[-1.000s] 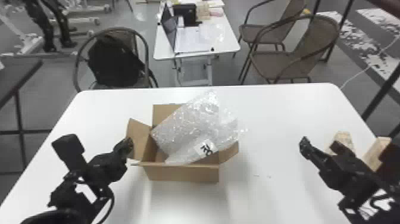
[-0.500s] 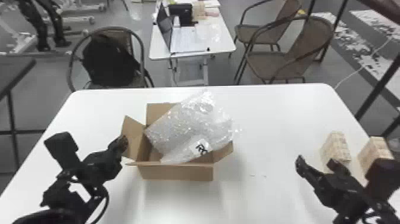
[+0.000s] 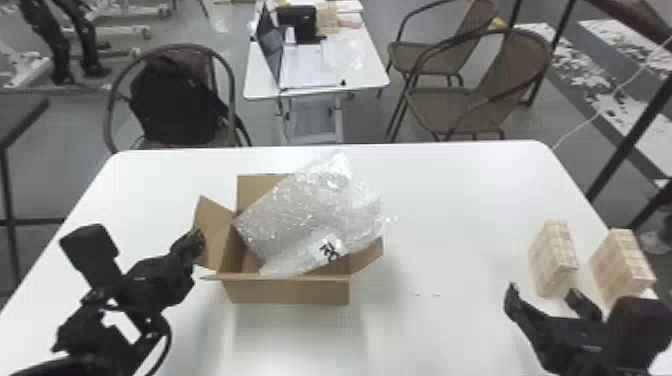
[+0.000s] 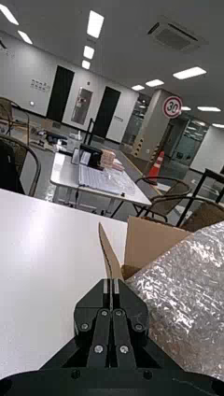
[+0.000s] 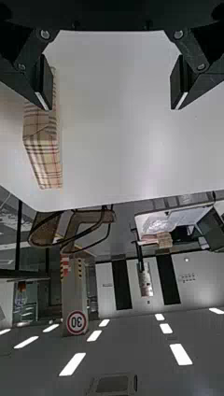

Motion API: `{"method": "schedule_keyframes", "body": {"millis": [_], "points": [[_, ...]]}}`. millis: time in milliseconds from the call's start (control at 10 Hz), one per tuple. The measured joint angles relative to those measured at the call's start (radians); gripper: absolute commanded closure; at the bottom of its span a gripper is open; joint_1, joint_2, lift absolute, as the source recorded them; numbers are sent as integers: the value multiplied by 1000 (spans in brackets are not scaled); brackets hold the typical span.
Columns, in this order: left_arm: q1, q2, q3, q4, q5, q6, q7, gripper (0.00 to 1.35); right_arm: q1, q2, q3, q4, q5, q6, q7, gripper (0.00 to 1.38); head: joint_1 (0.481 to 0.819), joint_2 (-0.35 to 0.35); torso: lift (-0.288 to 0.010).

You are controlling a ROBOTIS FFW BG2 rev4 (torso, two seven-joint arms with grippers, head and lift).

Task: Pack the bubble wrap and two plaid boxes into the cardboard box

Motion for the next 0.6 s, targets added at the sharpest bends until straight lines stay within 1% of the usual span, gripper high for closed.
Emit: {"method": "schedule_keyframes", "body": {"millis": [200,400,600], "points": [[2,0,2,0,0,0,-2,1191,14,1,-30,26,23,-18,-22,317,695,7,-90],[3,0,3,0,0,0,-2,1191,5,1,-62,58,38,-34,-20,317,695,-15,-90],[3,0,3,0,0,0,-4,1191,-26,-2,-92,96,45,-44,18,318,695,-34,-90]]}}
